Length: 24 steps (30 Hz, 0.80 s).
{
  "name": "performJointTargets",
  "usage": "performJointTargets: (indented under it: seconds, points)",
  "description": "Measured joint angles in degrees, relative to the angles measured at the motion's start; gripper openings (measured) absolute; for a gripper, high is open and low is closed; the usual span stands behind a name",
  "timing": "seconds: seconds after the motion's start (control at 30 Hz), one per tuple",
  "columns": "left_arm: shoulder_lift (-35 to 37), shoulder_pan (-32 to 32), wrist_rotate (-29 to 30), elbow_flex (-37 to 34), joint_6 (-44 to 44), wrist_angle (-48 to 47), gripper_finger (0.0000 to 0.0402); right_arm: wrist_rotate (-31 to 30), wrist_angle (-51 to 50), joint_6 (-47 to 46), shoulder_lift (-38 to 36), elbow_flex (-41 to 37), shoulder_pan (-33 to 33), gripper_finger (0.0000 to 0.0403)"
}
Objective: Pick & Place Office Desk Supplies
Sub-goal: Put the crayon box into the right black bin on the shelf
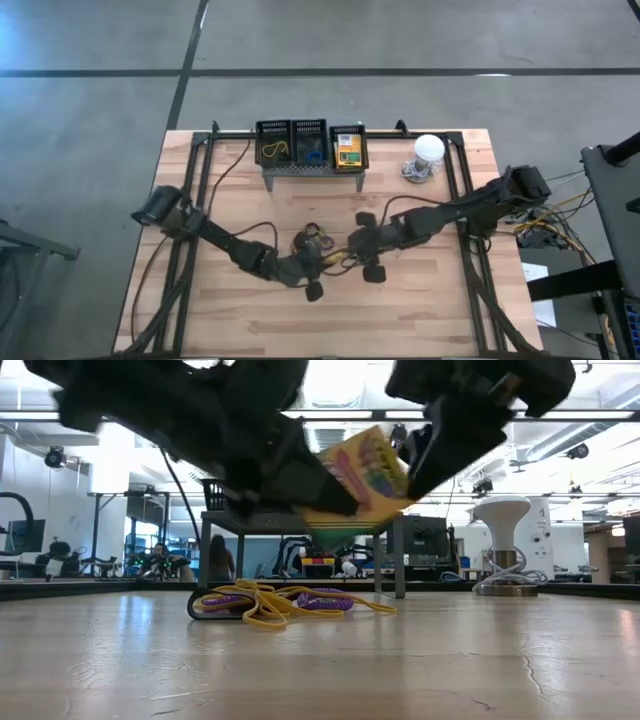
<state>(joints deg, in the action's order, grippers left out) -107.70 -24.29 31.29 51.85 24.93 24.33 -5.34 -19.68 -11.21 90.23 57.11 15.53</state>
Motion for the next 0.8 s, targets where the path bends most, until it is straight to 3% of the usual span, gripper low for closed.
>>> performJointTargets:
  seconds: [0.1,0.2,0.37,0.53,0.63,0.8]
  points:
    - [1.7,-1.7,5.1,-2.1,2.2,0.0,0.0029,-3.3,0.5,-2.6,-2.0,-4.6,0.3,0.0177]
    - [2.7,-2.9,8.2,-5.8,3.2,4.1,0.003,-4.8,10.1,-4.9,-3.5,-11.6,0.8,0.0202]
    - [3.5,-3.1,7.4,-13.6,1.6,20.5,0.0033,-4.9,38.4,-7.9,-3.9,-24.1,0.7,0.0224]
    - [4.0,-2.8,4.2,-18.5,-3.8,34.4,0.0035,-4.6,65.8,-8.5,-1.4,-30.8,0.7,0.0234]
    - [4.2,-2.7,2.1,-18.8,-7.7,38.3,0.0035,-4.4,72.7,-8.3,-0.5,-31.7,0.7,0.0235]
    - [4.9,-2.1,0.0,-17.2,-12.5,38.8,0.0036,-3.5,73.3,-6.6,-0.1,-28.8,0.7,0.0231]
